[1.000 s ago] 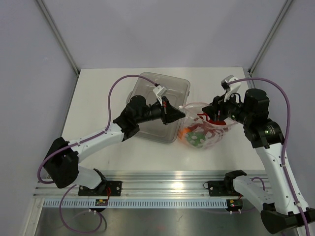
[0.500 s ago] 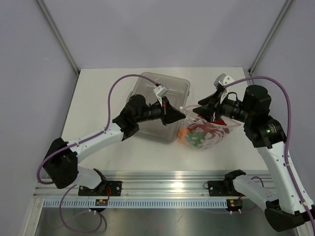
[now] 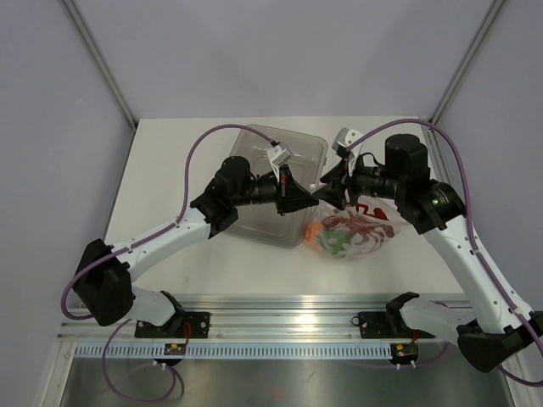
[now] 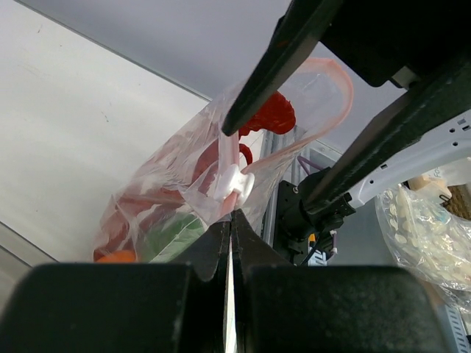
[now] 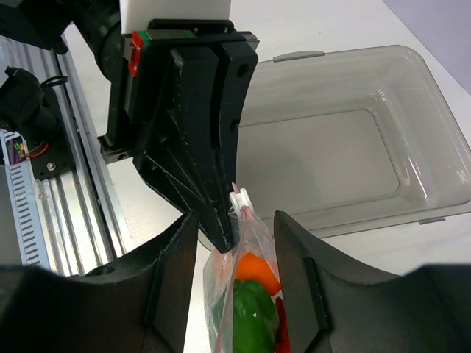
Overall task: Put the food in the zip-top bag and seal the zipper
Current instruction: Zip the zipper food storage bag at the center of the board.
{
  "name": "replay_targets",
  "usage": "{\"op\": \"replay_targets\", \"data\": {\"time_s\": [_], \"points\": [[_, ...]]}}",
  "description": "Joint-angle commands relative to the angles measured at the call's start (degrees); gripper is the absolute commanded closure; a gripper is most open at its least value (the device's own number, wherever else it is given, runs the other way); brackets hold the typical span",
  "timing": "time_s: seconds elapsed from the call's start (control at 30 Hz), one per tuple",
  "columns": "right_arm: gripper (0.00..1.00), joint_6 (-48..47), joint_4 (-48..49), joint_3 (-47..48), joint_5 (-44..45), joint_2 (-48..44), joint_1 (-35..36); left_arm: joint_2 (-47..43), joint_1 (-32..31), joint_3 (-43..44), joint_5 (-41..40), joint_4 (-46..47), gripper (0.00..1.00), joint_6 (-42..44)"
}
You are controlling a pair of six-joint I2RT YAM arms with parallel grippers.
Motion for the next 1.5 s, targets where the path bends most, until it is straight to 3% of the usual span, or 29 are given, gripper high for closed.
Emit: {"op": "replay_targets", "data": {"time_s": [0.0,0.07,0.23,0.87,1.13,1.17,1.23,1.3,1.47], "points": [[0.48,-1.91,0.58,2.5,2.16,0.76,0.88,-2.23,0.75,3.27,2.6,3.38,1.0,0.93],[0.5,-1.91,0.67,2.33,2.52,0.85,0.96,-1.88,0.83,3.36,2.87,3.82,1.0,0.58],[0.66,-1.56,1.29,2.42,3.14,1.29,1.05,-1.26,1.01,3.53,3.57,4.52,1.0,-0.12],[0.63,0.55,2.96,2.24,-1.17,2.87,1.14,-0.82,1.19,3.71,4.72,5.49,1.0,-1.18],[0.96,1.96,4.1,1.98,-0.29,2.69,1.23,-1.0,1.27,3.62,4.8,4.87,1.0,-0.74],[0.98,2.05,4.1,1.89,-0.29,2.43,1.23,-1.26,1.27,3.62,4.46,4.52,0.99,-0.65],[1.0,2.13,4.1,1.54,-0.29,2.08,1.23,-1.52,1.36,3.88,3.14,3.29,0.8,-0.3],[1.0,2.05,4.02,1.36,-0.03,1.46,1.23,-1.79,1.71,3.97,3.31,2.85,0.68,-0.21],[1.0,2.22,4.28,0.92,-0.03,0.5,1.23,-1.44,2.15,5.2,4.89,2.85,0.64,-0.65]]}}
